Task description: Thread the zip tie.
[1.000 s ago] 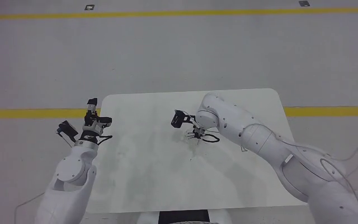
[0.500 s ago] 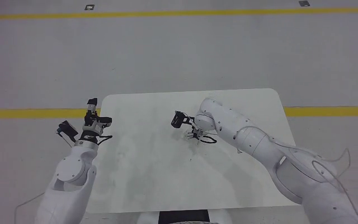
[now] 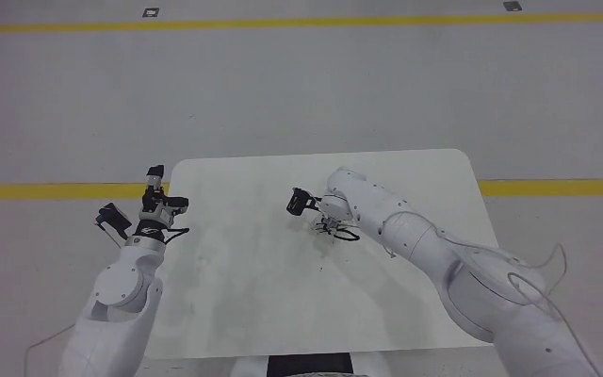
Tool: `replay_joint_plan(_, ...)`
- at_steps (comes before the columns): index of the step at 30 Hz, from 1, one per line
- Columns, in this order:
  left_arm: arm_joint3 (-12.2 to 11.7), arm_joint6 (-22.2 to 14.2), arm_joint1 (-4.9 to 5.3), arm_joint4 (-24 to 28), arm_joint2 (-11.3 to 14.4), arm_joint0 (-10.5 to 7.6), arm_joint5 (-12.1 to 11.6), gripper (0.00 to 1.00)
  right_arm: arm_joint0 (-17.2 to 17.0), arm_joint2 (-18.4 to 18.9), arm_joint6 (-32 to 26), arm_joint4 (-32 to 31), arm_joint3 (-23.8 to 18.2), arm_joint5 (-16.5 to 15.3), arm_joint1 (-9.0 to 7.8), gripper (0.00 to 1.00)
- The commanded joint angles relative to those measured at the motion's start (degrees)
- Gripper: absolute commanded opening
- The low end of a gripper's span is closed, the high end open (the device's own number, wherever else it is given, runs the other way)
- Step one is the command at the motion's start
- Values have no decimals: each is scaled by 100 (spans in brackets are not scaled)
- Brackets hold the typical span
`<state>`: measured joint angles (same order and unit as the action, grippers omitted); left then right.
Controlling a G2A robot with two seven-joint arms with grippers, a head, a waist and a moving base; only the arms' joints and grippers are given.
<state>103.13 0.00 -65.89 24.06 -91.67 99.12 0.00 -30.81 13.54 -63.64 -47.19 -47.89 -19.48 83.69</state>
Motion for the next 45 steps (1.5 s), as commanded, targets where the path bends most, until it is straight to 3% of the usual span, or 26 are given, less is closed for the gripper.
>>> replay_joint_plan(1, 0, 0, 0, 0, 0, 0, 0, 100, 9, -15, 23, 17, 111, 0, 48, 14)
replay_joint_plan(13, 0, 0, 0, 0, 0, 0, 0, 100, 96, -220, 22, 246, 485, 0, 264, 13)
replay_joint_plan(18, 0, 0, 0, 0, 0, 0, 0, 100, 128, -310, 22, 437, 603, 0, 307, 0)
replay_joint_plan(27, 0, 0, 0, 0, 0, 0, 0, 100, 247, -380, -106, 580, 617, 0, 334, 0)
replay_joint_plan(36, 0, 0, 0, 0, 0, 0, 0, 100, 384, -323, -475, 869, 149, 0, 139, 0)
replay_joint_plan(45, 0, 0, 0, 0, 0, 0, 0, 100, 430, -35, -866, 1024, -532, 0, -251, 0)
